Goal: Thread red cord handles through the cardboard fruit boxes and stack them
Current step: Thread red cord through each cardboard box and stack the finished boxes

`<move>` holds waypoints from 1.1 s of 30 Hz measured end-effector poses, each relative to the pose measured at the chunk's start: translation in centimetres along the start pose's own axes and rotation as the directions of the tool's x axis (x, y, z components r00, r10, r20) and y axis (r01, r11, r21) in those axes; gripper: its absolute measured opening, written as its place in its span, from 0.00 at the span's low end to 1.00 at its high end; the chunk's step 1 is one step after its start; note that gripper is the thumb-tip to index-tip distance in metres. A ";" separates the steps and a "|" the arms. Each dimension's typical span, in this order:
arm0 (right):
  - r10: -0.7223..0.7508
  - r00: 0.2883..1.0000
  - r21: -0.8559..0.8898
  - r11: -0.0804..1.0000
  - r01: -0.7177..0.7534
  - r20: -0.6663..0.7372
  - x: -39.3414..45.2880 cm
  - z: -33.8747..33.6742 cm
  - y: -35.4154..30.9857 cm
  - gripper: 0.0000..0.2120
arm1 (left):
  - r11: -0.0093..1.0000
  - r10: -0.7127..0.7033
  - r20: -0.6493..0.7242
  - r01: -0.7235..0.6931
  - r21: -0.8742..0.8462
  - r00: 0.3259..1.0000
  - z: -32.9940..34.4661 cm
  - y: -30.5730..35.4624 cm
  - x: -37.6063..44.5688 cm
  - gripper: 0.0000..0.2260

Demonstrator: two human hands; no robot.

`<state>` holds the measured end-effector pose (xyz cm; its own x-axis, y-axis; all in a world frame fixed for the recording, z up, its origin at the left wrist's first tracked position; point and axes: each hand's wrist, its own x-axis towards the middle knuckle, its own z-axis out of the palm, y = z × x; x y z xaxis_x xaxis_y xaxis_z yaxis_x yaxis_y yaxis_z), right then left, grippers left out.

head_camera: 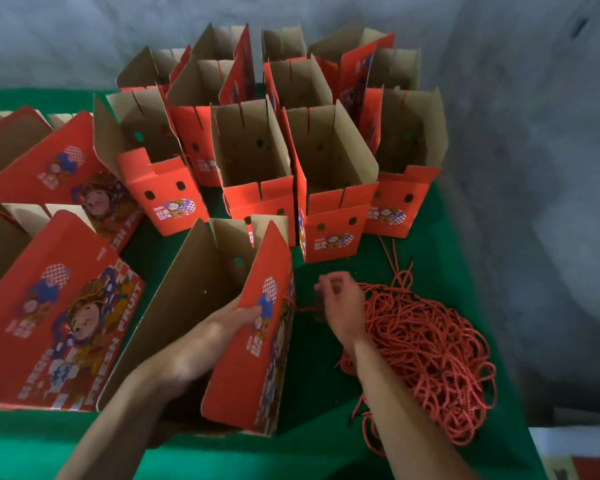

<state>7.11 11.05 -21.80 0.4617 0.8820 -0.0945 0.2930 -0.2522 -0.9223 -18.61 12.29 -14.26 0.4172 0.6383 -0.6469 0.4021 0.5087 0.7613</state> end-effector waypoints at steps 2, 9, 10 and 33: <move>-0.068 0.981 0.194 0.975 0.104 -0.183 0.2 -1.3 -2.2 0.08 | 1.000 0.011 -0.024 -0.011 -0.004 1.000 -0.6 0.1 -0.2 0.22; 0.089 0.942 0.593 0.795 0.129 -0.323 0.5 -5.3 -5.7 0.07 | 0.992 0.123 -0.017 -0.124 -0.027 0.992 -0.6 3.7 -2.1 0.26; 0.044 0.965 0.578 0.807 0.118 -0.259 -0.1 -5.7 -5.8 0.07 | 0.990 0.131 0.018 -0.130 -0.056 0.991 -0.4 4.3 -2.5 0.25; -0.051 0.982 0.305 0.952 -0.007 0.182 -12.3 0.5 -2.8 0.06 | 0.996 0.009 0.055 -0.004 -0.085 0.998 2.6 6.0 -3.8 0.34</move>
<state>0.18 1.10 -18.29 0.2862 0.9514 -0.1138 0.0202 -0.1247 -0.9920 -15.64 11.39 -7.33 0.4653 0.6098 -0.6416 0.3296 0.5533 0.7650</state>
